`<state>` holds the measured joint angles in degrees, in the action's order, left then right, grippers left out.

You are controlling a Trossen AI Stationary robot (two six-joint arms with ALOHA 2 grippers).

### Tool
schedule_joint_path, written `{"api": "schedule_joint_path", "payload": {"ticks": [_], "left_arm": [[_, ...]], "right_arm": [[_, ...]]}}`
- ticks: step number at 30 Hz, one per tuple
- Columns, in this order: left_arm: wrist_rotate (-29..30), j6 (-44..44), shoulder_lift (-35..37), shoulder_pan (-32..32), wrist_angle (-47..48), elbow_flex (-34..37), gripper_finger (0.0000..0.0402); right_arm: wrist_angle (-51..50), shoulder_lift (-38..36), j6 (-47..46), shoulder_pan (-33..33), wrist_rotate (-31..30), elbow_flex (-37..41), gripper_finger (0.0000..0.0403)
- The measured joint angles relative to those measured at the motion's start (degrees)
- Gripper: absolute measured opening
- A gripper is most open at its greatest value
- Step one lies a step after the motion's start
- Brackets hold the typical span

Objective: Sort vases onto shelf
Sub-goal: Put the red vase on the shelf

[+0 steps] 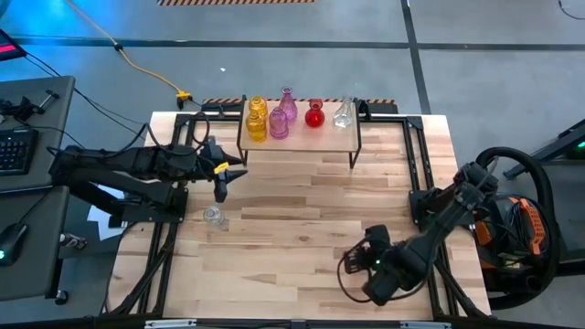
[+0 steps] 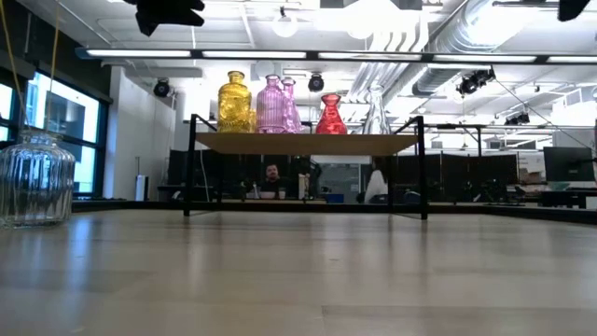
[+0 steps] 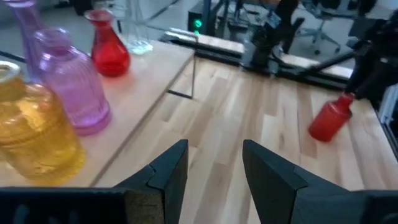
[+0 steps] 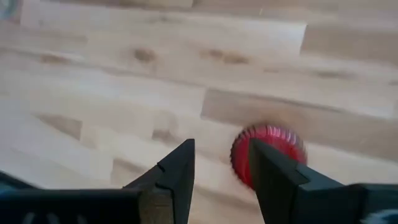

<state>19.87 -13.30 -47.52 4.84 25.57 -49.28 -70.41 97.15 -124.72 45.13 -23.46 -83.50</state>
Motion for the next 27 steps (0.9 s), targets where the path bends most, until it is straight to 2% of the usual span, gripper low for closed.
{"api": "schedule_joint_path", "payload": {"ticks": [5, 9, 16, 21, 27], "left_arm": [[-0.6, 0.1, 0.8, -1.7, -0.3, 0.0, 0.0145], [-0.8, 0.1, 1.7, -2.6, -0.4, 0.0, 0.0145], [-1.7, 0.0, 2.5, -2.7, 0.0, 0.0, 0.0145], [-1.7, 0.0, 2.5, -2.7, 0.0, 0.0, 0.0145], [-1.7, 0.0, 2.5, -2.7, 0.0, 0.0, 0.0145]], "right_arm": [[-2.9, 0.0, 0.1, 0.5, -0.2, 0.0, 0.0131], [-5.5, 0.0, 0.4, 0.3, -3.1, 0.0, 0.0131], [-8.0, 0.3, 1.8, -0.9, -2.8, 0.0, 0.0131], [-7.8, 0.7, 9.8, -2.8, -0.8, 0.0, 0.0131], [-7.6, 0.7, 10.3, -4.9, -0.1, 0.0, 0.0131]]}}
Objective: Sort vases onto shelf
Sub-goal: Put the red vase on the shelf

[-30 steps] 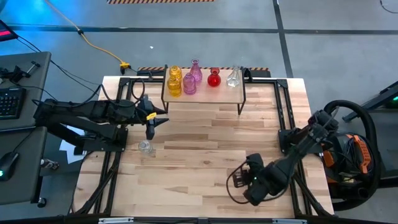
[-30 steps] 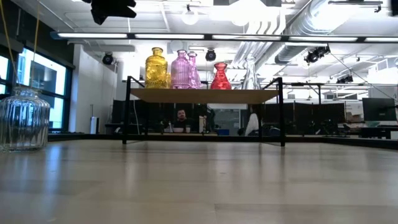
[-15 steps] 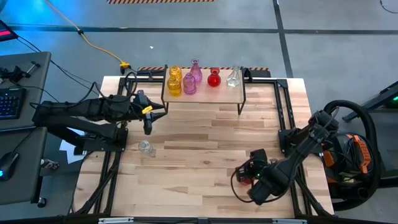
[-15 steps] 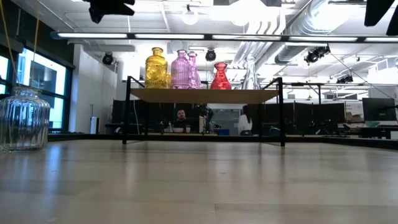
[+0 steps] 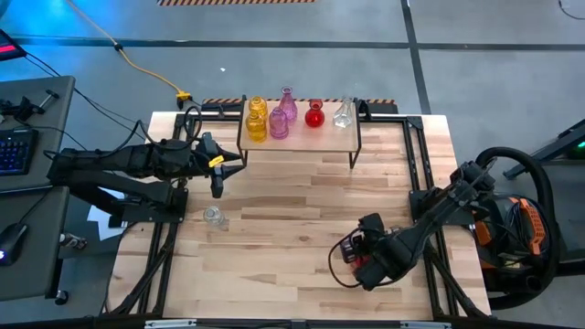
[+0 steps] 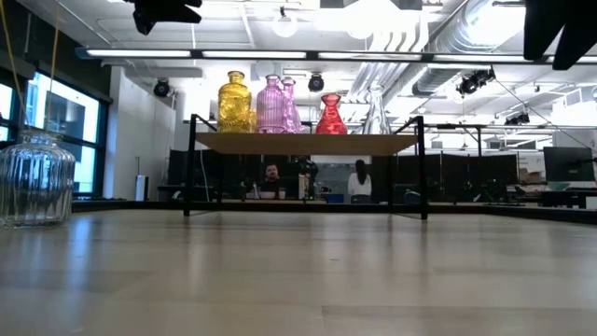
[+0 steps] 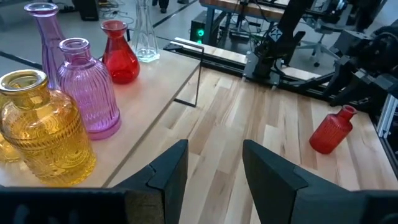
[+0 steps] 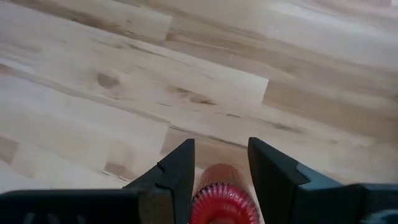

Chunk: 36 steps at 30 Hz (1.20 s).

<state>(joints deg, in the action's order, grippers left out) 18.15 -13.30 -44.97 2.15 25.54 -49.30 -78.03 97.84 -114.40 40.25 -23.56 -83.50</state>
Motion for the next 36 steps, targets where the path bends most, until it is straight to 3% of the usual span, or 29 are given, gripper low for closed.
{"api": "schedule_joint_path", "payload": {"ticks": [11, 16, 22, 25, 29, 36], "left_arm": [[0.0, -3.0, 0.0, 0.0, 0.0, 0.0, 0.0145], [0.0, -1.6, 0.1, 0.0, 0.2, 0.0, 0.0145], [0.6, -3.0, 5.5, 0.0, 0.2, 0.1, 0.0145], [1.4, -3.0, 8.0, 0.0, 0.3, 0.1, 0.0145], [3.1, -3.1, 9.7, 0.0, 0.3, 0.1, 0.0145], [4.0, -3.6, 9.7, 0.0, 0.4, 0.1, 0.0145]], "right_arm": [[0.5, 0.0, 12.7, -3.4, 0.7, 0.0, 0.0134], [0.9, 0.0, 14.4, -3.5, 0.2, 0.0, 0.0153], [0.1, 0.0, 17.3, -3.5, 0.1, 0.0, 0.0182], [-3.3, 0.0, 15.7, -3.2, -0.7, 0.0, 0.0193], [-7.5, 0.0, 5.1, -0.3, -4.1, 0.0, 0.0197], [-2.4, 0.0, 0.3, 5.5, -4.7, 0.0, 0.0197]]}}
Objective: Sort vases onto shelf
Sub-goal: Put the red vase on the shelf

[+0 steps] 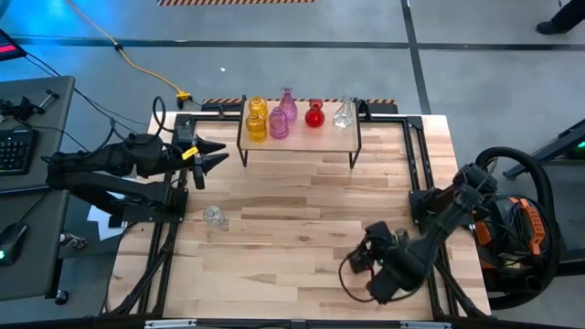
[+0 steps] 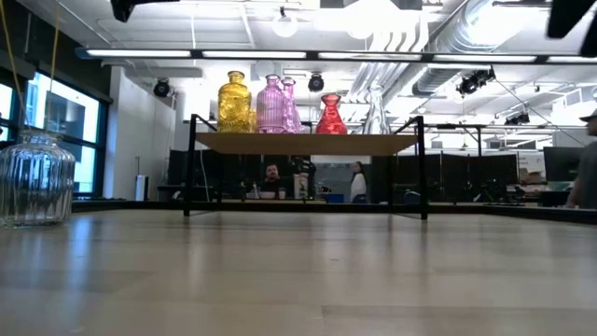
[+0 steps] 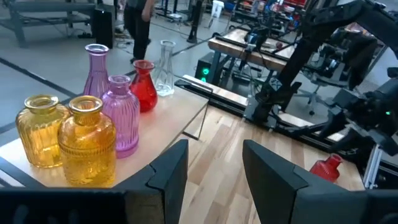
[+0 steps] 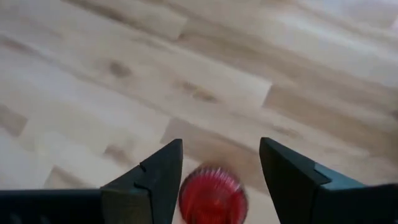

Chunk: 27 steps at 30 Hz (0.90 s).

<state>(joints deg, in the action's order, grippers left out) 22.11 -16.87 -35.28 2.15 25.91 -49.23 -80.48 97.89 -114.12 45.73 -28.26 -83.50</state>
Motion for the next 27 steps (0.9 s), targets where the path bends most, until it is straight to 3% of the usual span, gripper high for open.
{"api": "schedule_joint_path", "payload": {"ticks": [3, 8, 22, 27], "left_arm": [[0.0, -0.5, -0.5, 0.0, 0.0, 0.0, 0.0145], [0.0, -0.5, -1.1, 0.0, 0.0, 0.0, 0.0145], [0.0, -1.1, -1.5, 0.0, 0.0, 0.0, 0.0145], [0.1, -1.5, -1.5, 0.0, 0.0, 0.0, 0.0145]], "right_arm": [[1.2, 0.0, -0.3, 2.6, -1.5, 0.0, 0.0197], [-1.5, 0.0, -5.6, 7.2, -9.6, 0.0, 0.0197], [-1.4, 5.1, -4.1, 12.4, -8.8, 0.0, 0.0197], [-1.4, 7.3, -3.9, 13.6, -13.2, 0.0, 0.0197]]}}
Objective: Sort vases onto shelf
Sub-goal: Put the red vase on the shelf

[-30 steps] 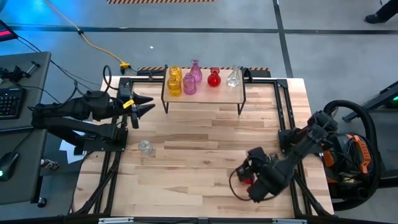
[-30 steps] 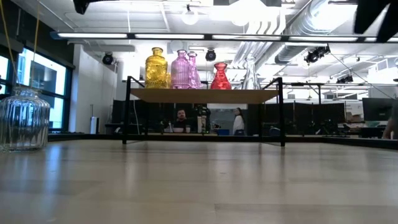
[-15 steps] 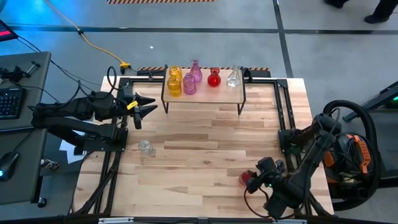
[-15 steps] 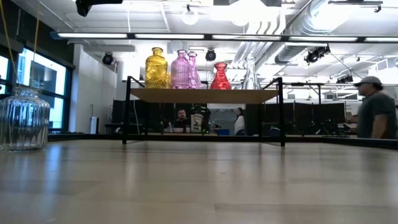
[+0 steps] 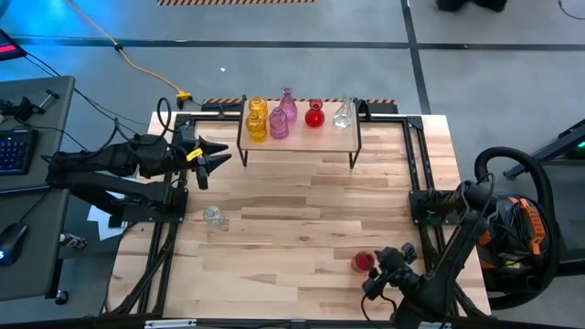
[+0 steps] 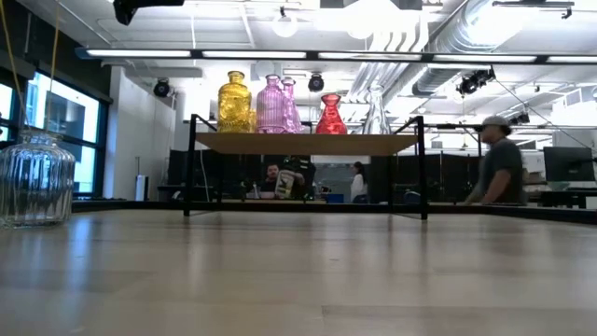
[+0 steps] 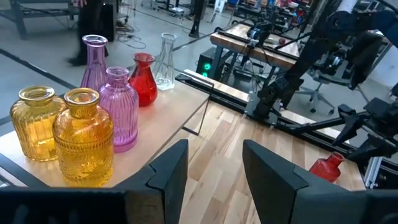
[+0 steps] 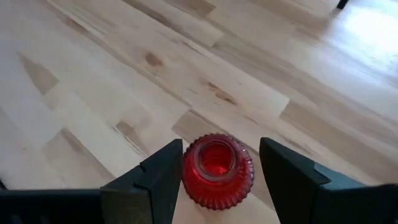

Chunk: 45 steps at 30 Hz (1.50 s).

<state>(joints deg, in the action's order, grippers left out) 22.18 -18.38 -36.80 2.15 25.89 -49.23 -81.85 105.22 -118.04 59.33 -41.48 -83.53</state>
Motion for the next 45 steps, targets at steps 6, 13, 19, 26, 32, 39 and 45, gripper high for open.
{"api": "schedule_joint_path", "payload": {"ticks": [6, 13, 19, 26, 32, 39, 45], "left_arm": [[1.0, -0.7, 0.0, 0.0, 0.0, 0.0, 0.0145], [1.1, -1.1, 0.0, 0.0, 0.0, 0.0, 0.0145], [1.3, -1.1, -0.2, 0.0, 0.0, 0.0, 0.0145], [1.7, -1.1, -0.7, 0.0, 0.0, 0.0, 0.0145], [1.7, -1.1, -1.4, 0.0, 0.0, 0.0, 0.0145], [1.6, -1.1, -1.4, 0.0, 0.0, 0.0, 0.0145], [1.6, -1.0, -1.4, 0.0, 0.0, 0.0, 0.0145]], "right_arm": [[-0.7, 0.9, 0.1, 0.2, -0.5, 0.0, 0.0197], [-0.7, 3.6, 0.3, 0.5, 0.0, 0.0, 0.0197], [-1.9, 5.5, 0.0, -0.1, 2.7, 0.0, 0.0197], [-2.4, 6.0, -0.2, -0.6, 1.9, 0.0, 0.0197], [-2.5, 6.0, 0.0, -1.9, 1.9, 0.0, 0.0189], [-1.3, 6.0, 1.1, -2.3, 2.6, 0.0, 0.0112], [-1.2, 6.0, 1.0, -2.3, 2.7, 0.0, 0.0091]]}}
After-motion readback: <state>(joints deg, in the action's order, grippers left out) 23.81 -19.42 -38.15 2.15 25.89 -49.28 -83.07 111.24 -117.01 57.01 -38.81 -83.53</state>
